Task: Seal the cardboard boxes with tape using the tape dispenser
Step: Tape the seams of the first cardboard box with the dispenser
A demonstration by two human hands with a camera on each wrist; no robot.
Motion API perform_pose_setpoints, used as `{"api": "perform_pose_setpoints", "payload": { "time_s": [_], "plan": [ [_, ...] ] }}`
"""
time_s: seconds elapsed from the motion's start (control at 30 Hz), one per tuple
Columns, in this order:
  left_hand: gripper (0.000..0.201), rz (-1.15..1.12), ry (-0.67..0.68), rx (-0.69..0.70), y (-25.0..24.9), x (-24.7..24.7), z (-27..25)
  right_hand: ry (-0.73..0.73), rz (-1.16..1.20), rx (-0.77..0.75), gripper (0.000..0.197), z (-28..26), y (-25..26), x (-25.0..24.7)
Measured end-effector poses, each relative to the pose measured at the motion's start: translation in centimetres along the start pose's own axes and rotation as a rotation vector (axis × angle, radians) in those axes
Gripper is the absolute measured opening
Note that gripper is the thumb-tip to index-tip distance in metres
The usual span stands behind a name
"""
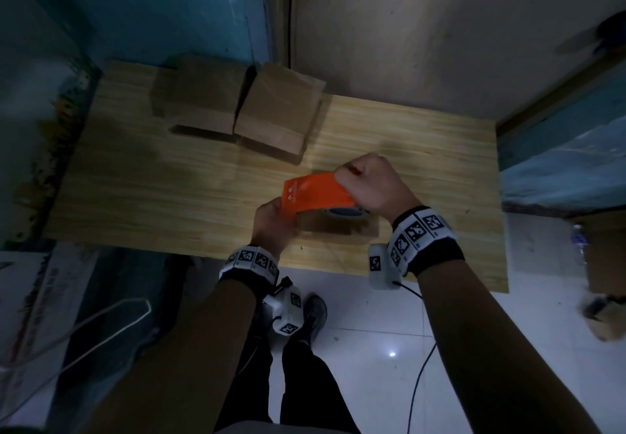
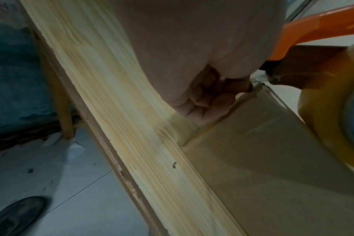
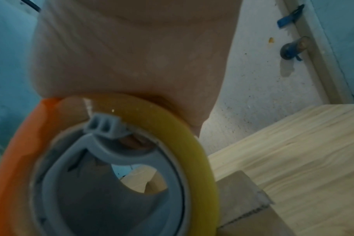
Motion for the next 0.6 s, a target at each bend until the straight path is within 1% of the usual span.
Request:
{"api": "perform_pose_setpoints", "payload": {
  "time_s": [0.13,0.27,0.47,0.6],
  "plan": [
    [0.033,-0.003,-0.022,-0.003,0.7,-0.1,0.3,-0.008,-0.054,-0.004,0.045,0.3,0.5,0.1],
    [0.033,0.012,-0.063,0.060,0.7,-0.1,0.0,-0.010,-0.071,-0.029,0.042,0.2,0.7,0.6],
    [0.034,0.037,-0.102,0.108,1.1,-0.1,0.4,-0.043,-0.150,-0.060,0.044,0.0,1.0,1.3],
    [0.040,0.030,-0.112,0.141,1.8,-0.1,1.1,-0.074,-0.192,-0.091,0.046,-0.3,1.2,1.4]
  ]
}}
Point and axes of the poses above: each hand's wrist, its own z-axis towards the middle knuckle, its own x-axis out of the palm, y = z × x, the point moved 7 cm from there along z, towards the middle knuckle, and after that the axes turned 15 degrees about y, right-handed, at the moved point
